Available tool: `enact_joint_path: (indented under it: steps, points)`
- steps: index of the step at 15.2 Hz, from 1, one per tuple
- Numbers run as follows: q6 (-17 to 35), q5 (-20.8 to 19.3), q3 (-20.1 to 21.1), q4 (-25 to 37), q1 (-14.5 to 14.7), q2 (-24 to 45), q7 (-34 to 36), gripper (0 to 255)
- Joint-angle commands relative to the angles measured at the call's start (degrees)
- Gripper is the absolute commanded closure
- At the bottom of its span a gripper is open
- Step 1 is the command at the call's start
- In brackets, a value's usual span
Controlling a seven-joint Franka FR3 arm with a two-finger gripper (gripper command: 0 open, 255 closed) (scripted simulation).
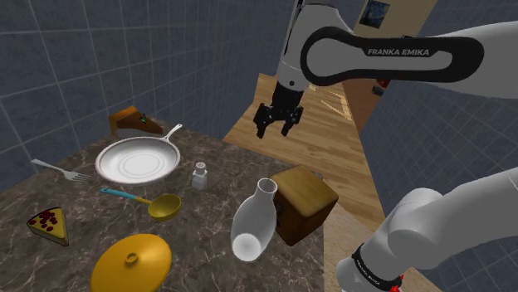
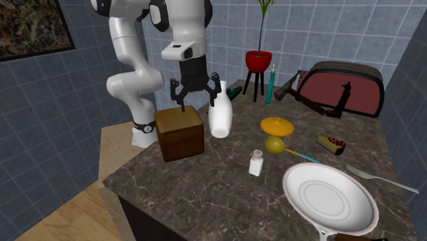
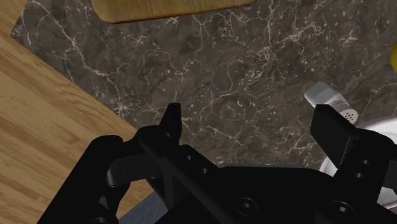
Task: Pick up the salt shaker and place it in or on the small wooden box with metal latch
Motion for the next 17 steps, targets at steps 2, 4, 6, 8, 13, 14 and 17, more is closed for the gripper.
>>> enact_joint_path:
  steps: [2,4,6,8,13,14,17]
  points:
    - [3.2,-0.6,2.8,2.4,0.5,5.9,3.5,0]
    - [4.8,-1.4,4.5,4.5,0.8,9.9,5.8,0]
    - [6.3,-2.5,6.1,6.8,1.1,14.0,8.2,0]
    - [7.5,-4.0,7.4,9.4,1.6,18.3,10.8,0]
    - [9.2,-8.8,9.8,17.2,3.5,29.5,17.2,0]
    - [9.4,-9.8,10.1,19.0,4.0,31.8,18.5,0]
    - [9.3,-12.5,10.4,23.9,5.7,37.6,21.4,0]
